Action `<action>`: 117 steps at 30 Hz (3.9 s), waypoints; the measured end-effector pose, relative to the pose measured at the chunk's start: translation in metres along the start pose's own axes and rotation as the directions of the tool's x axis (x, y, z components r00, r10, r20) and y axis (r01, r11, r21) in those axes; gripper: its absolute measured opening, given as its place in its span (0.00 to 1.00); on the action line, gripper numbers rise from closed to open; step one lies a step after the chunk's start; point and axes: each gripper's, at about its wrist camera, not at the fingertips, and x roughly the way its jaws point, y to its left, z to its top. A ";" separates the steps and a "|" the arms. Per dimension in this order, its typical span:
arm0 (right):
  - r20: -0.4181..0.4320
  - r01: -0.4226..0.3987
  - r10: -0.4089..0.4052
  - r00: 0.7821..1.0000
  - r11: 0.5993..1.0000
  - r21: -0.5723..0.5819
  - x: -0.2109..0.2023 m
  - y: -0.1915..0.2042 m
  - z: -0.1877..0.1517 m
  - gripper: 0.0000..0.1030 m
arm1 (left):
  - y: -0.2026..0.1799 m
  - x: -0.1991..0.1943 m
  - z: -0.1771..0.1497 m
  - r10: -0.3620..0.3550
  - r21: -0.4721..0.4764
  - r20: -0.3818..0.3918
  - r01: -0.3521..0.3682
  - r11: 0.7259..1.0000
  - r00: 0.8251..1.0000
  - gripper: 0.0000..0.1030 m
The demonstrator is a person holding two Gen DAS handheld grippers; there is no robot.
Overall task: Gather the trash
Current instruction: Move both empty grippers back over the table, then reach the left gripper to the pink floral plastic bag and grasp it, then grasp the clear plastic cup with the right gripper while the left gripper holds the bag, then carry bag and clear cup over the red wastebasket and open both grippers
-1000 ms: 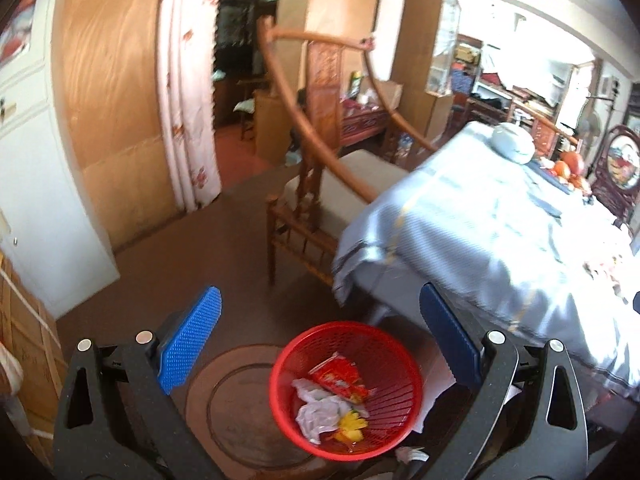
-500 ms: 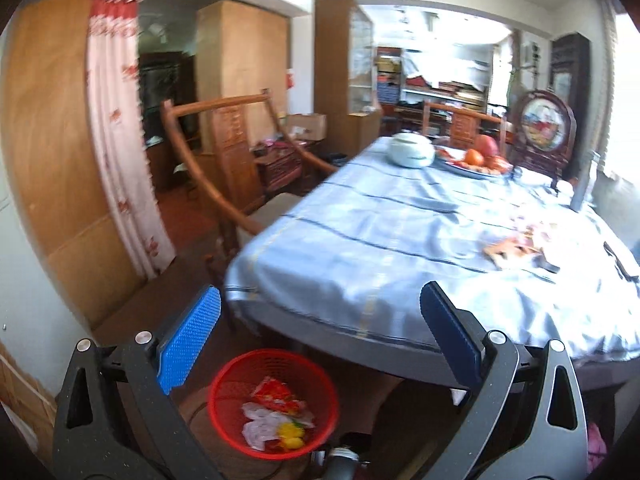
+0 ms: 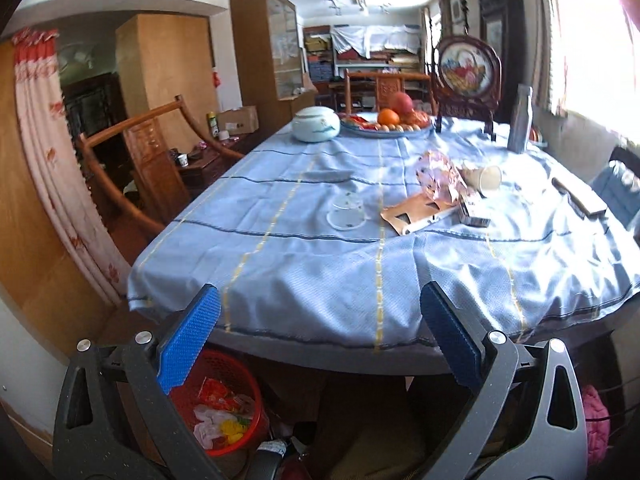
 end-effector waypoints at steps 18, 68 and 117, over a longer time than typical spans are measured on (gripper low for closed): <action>-0.168 0.131 -0.115 0.979 0.987 0.089 0.122 -0.071 0.021 0.95 | -0.080 0.133 0.121 -0.209 -0.003 -0.120 0.211 0.978 0.970 0.93; -0.430 0.450 -0.474 0.768 0.878 -0.165 0.303 -0.136 0.046 0.70 | -0.110 0.276 0.139 -0.304 -0.097 -0.262 0.289 0.952 0.916 0.91; -0.217 0.200 -0.207 0.954 0.978 -0.056 0.224 -0.038 0.055 0.58 | -0.058 0.151 0.140 -0.350 -0.110 0.013 0.350 0.930 0.936 0.44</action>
